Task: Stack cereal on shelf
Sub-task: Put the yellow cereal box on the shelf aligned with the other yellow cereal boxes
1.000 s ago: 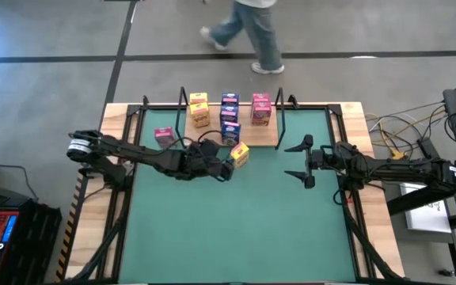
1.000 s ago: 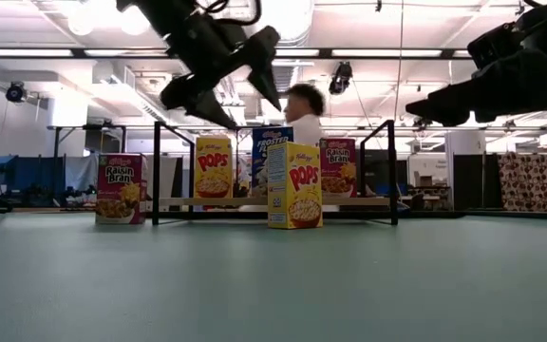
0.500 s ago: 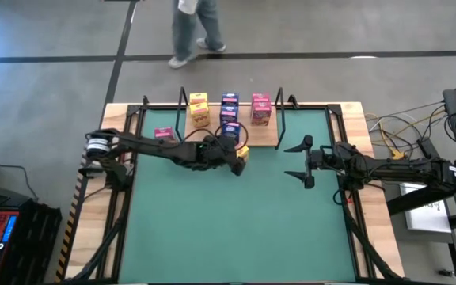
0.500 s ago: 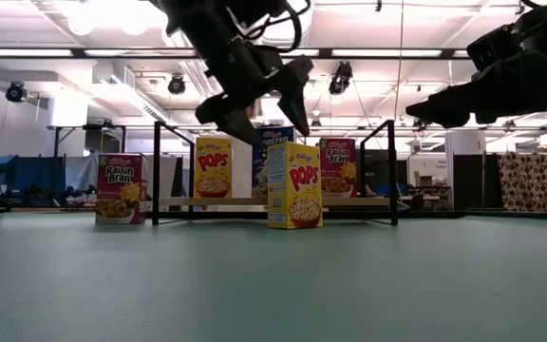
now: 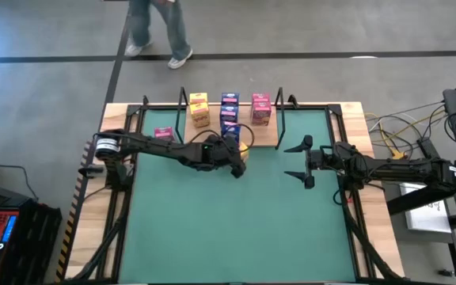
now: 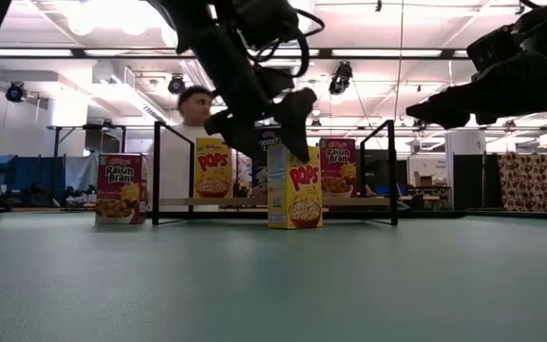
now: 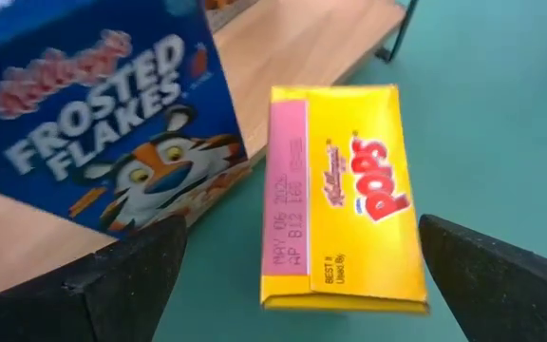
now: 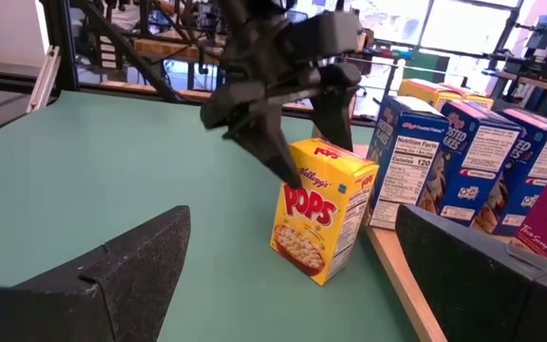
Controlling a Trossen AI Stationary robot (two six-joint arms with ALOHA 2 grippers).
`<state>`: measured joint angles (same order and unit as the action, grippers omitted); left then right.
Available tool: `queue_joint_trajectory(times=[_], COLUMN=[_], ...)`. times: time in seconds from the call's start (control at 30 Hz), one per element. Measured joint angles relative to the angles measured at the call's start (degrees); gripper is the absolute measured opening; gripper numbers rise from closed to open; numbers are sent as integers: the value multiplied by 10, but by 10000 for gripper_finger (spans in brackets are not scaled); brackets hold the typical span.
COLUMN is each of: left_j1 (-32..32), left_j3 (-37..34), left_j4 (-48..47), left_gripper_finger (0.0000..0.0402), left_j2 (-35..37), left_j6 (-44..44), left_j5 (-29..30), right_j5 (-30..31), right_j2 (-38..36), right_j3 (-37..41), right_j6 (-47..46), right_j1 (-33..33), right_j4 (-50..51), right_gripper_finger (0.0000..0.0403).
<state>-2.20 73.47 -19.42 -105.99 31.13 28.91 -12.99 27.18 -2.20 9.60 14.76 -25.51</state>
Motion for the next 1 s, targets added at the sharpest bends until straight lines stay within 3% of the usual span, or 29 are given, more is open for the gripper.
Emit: queue_joint_trajectory(times=[0.47,1.0], left_j1=[-3,-4], left_j3=[0,0], left_j4=[38,39], left_gripper_finger=[391,266], left_j2=[-35,-32], left_j6=[-42,-37], left_j5=[17,19], right_j5=[0,0], right_j2=[0,0], right_j3=[0,0], right_j6=[0,0], right_j1=[0,0], right_j4=[1,2], right_gripper_finger=[361,361])
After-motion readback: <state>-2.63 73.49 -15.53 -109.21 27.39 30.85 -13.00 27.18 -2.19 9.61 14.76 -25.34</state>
